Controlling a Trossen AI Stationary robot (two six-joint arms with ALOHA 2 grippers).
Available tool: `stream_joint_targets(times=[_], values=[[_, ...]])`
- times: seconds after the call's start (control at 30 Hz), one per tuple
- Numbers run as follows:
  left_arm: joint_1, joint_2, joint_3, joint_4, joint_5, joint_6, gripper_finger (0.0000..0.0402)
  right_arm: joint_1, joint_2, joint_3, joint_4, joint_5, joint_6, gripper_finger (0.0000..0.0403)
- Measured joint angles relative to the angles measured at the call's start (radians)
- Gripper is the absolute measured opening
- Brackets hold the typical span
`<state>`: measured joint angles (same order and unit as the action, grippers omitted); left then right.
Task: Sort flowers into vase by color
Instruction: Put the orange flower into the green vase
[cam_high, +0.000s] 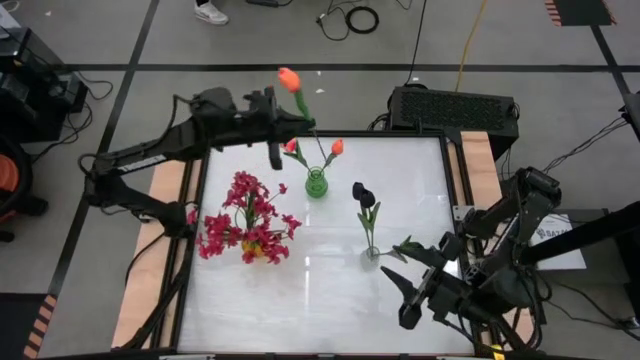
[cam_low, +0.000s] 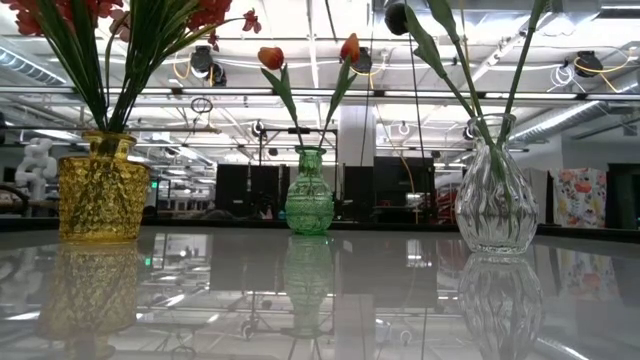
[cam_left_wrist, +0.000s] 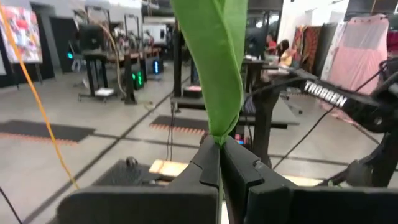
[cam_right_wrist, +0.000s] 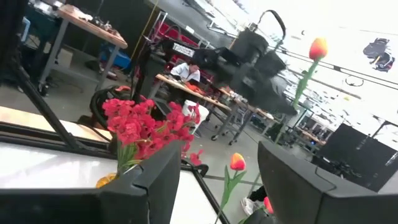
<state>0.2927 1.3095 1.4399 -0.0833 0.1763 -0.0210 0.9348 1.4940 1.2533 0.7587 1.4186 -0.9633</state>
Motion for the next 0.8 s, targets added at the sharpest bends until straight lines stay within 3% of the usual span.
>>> stream_joint_targets(times=[0.4, 0.8], values=[[0.083, 0.065, 0.000, -0.040, 0.112, -0.073, 0.0001, 0.019, -0.039, 0.000, -0.006, -0.003, -0.014, 0.0205], [0.167, 0.110, -0.023, -0.092, 0.141, -0.052, 0.0001, 0.029, -0.073, 0.000, -0.008, -0.005, -0.024, 0.0205]])
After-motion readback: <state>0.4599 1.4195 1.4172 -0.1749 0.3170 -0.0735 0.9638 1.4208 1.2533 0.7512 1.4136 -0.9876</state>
